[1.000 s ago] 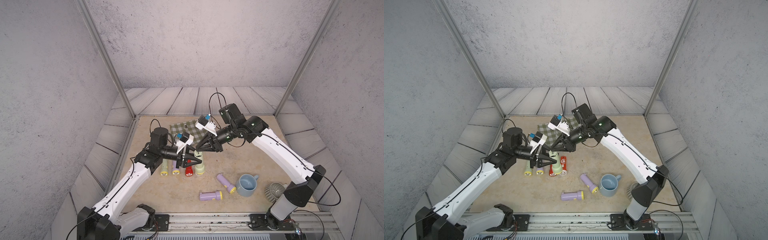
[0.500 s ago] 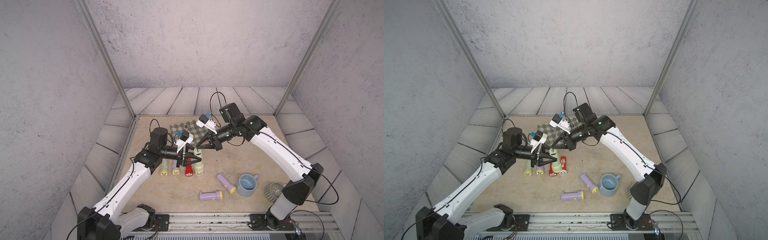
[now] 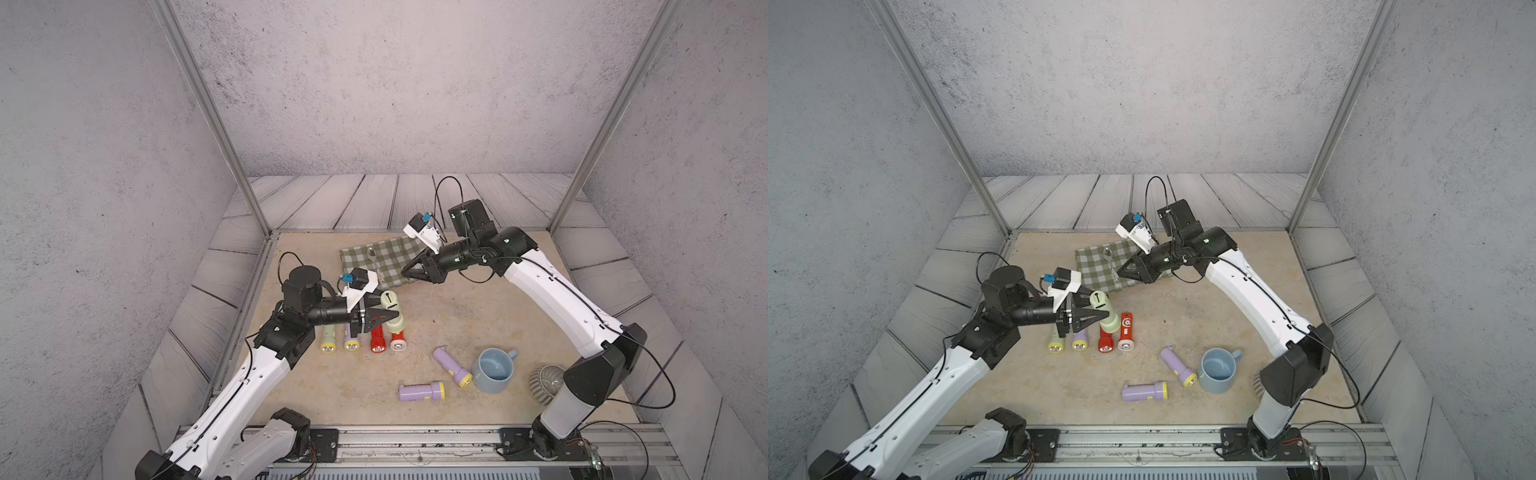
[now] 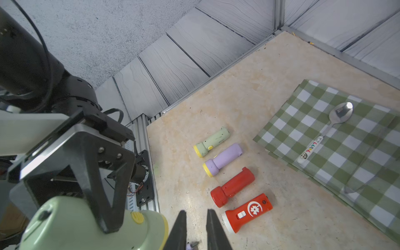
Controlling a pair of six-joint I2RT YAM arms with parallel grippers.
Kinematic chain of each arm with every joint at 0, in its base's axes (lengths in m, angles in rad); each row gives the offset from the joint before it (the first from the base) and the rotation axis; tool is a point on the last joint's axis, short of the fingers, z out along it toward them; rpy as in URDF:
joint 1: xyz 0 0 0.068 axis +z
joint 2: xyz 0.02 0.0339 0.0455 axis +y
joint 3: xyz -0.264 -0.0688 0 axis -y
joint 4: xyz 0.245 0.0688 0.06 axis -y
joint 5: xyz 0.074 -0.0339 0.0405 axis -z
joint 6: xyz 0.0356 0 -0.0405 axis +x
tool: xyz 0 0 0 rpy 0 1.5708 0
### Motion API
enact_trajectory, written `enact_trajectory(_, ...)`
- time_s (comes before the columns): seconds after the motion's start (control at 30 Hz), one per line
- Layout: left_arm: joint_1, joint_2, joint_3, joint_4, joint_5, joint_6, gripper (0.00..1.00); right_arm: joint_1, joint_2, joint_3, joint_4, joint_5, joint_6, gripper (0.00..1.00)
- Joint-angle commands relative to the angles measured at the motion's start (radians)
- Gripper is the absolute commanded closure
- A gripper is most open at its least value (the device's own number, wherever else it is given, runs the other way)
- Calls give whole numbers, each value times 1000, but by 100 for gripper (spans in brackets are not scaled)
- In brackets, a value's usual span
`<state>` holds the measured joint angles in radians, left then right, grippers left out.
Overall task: Close the plug at the bottom of the flashlight
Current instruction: Close the plug of the flashlight, then place the flashlight at the center of the board.
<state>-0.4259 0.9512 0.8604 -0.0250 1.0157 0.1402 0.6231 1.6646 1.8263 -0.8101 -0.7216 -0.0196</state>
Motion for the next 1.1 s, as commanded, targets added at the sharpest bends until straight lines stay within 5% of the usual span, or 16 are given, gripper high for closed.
enact_trajectory(0.0,-1,-21,0,33,-88,51,100,2,-81,-38,73,29,2,73)
enact_trajectory(0.17,-1,-30,-8,44,-111,83,100,2,-137,-94,153,-15,-8,58)
enact_trajectory(0.4,-1,-9,1,66,-190,58,100,3,-148,-115,169,18,23,53)
enact_trajectory(0.63,-2,119,63,76,-374,-138,100,1,-285,-281,257,426,90,49)
enact_trajectory(0.9,-74,276,202,-78,-754,-374,100,3,-433,-518,253,820,219,47)
enact_trajectory(1.07,-161,351,276,-190,-929,-520,100,2,-472,-610,213,908,242,45)
